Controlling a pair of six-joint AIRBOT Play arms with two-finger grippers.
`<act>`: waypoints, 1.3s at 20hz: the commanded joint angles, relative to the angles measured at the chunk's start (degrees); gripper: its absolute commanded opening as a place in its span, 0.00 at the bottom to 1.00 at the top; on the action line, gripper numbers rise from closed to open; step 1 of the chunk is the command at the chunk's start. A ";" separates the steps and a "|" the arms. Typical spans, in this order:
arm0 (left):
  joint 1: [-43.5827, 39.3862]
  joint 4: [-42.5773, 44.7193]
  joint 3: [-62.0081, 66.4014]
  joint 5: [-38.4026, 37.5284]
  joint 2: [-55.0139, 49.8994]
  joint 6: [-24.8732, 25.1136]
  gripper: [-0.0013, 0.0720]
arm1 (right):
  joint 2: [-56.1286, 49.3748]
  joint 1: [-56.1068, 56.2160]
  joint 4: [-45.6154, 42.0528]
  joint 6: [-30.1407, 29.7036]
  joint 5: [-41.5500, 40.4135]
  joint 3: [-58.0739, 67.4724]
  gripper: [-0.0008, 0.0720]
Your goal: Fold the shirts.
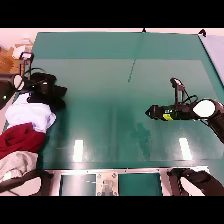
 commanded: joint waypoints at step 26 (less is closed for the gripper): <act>6.91 -10.86 11.54 4.35 -21.68 17.14 0.40 | 0.02 0.07 -0.02 0.04 -1.95 0.00 0.56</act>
